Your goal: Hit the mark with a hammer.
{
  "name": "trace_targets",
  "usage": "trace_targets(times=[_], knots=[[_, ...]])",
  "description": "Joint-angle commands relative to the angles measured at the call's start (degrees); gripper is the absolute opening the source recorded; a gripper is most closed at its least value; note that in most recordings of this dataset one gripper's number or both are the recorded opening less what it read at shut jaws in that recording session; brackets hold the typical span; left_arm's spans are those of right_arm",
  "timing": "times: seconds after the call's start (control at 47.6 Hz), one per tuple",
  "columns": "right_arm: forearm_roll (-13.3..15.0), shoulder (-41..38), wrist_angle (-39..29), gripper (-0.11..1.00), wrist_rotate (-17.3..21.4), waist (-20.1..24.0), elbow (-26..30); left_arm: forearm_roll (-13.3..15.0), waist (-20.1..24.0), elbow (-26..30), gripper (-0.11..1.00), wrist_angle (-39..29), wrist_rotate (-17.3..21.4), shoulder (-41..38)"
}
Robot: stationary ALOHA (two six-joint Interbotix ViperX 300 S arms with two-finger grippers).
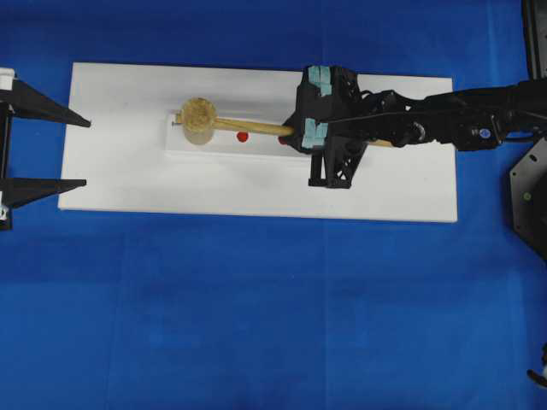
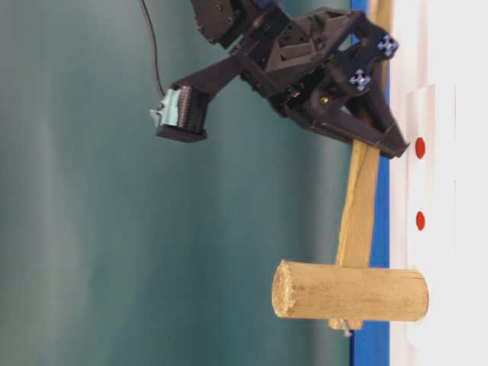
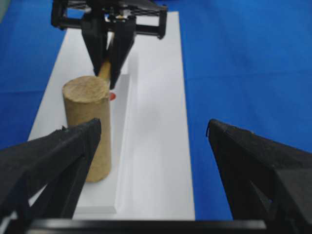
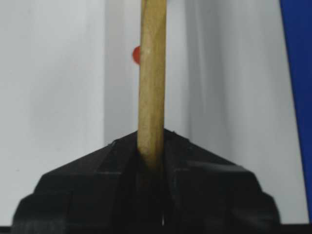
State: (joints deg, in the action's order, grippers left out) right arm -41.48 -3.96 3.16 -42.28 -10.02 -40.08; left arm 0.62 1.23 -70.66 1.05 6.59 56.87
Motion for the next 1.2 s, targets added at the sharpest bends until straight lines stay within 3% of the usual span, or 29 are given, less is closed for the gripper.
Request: trace_targets(times=[0.0, 0.189, 0.399, 0.798, 1.029, 1.176], knots=[[-0.18, 1.41, 0.35, 0.02, -0.09, 0.26, 0.44, 0.09, 0.09, 0.53, 0.88, 0.26, -0.09, -0.53], [-0.18, 3.52, 1.85, 0.02, -0.26, 0.18, 0.62, 0.09, 0.09, 0.53, 0.88, 0.26, -0.09, -0.53], [-0.09, 12.13, 1.93, 0.02, -0.70, 0.26, 0.18, 0.09, 0.09, 0.44, 0.88, 0.26, -0.09, -0.62], [-0.09, 21.88, 3.34, 0.02, -0.35, 0.26, -6.42, 0.09, 0.09, 0.44, 0.88, 0.26, -0.09, -0.53], [-0.18, 22.15, 3.87, 0.02, -0.26, 0.26, -8.70, 0.09, 0.09, 0.44, 0.88, 0.26, -0.09, -0.53], [-1.85, 16.61, 4.39, 0.02, 0.35, 0.26, -10.72, 0.09, 0.09, 0.26, 0.88, 0.53, -0.09, -0.62]])
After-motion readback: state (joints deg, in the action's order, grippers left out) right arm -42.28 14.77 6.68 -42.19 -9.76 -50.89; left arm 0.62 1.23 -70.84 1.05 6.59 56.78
